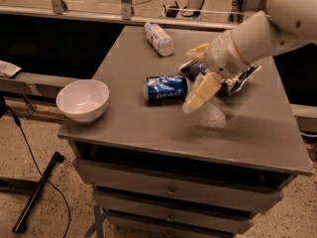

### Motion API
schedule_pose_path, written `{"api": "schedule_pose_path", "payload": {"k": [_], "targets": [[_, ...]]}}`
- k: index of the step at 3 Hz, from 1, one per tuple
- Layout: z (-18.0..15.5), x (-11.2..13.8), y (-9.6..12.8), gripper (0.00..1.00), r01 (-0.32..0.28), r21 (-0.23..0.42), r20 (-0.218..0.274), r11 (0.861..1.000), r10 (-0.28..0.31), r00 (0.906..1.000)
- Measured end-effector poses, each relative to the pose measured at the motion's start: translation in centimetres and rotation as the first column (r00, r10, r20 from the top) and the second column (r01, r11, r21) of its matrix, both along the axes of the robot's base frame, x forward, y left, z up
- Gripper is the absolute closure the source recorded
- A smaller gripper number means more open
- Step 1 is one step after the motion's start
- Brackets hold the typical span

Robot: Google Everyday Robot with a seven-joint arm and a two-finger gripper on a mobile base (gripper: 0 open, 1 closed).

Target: Move pepsi can near white bowl

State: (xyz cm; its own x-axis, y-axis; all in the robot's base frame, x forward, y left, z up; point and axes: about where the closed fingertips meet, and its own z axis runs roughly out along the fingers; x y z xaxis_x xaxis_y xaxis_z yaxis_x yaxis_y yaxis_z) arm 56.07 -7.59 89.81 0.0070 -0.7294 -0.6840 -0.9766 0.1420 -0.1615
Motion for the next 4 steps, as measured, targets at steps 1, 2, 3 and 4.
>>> {"api": "schedule_pose_path", "payload": {"k": [1,2,3,4], "targets": [[-2.4,0.5,1.0,0.00,-0.015,-0.042,-0.050,0.999,0.013,0.9987],[-3.2,0.7,1.5,0.00,-0.024,-0.042,-0.066,0.999,0.021,0.9976],[-4.0,1.1,2.6,0.19,-0.053,-0.044,-0.067,0.998,0.050,0.9965],[-4.4,1.2,3.2,0.43,-0.071,-0.045,-0.061,0.997,0.068,0.9959]]}}
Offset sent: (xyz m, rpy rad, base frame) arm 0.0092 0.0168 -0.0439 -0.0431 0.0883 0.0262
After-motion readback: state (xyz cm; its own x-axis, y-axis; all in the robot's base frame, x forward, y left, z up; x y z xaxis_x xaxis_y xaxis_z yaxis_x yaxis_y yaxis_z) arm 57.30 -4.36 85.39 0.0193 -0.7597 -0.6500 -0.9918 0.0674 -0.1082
